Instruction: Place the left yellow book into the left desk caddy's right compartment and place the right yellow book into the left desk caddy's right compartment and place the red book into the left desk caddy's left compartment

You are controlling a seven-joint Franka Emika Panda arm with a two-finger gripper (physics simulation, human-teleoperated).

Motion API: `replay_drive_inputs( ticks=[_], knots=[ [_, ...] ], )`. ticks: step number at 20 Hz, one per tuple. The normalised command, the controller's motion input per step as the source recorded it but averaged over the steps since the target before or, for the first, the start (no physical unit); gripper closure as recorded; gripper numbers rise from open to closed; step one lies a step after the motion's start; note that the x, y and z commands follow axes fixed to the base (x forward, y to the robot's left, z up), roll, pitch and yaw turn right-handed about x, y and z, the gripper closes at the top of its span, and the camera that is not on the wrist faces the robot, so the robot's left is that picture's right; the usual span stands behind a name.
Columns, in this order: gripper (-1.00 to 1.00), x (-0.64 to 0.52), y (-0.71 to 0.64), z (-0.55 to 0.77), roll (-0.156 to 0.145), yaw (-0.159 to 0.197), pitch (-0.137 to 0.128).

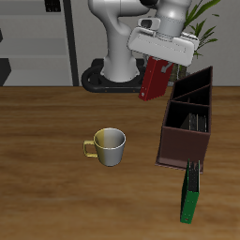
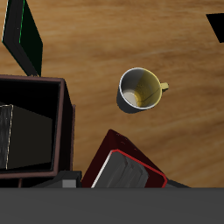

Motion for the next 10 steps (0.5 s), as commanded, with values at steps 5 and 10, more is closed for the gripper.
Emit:
replay_drive_inputs(
  ticks=[5, 10],
  knots=[
    [1.0, -0.43, 0.13, 0.05, 0.026, -0.018, -0.026],
    [1.0, -0.4, -0.08, 0.06, -0.02, -0.061, -0.011]
  ],
)
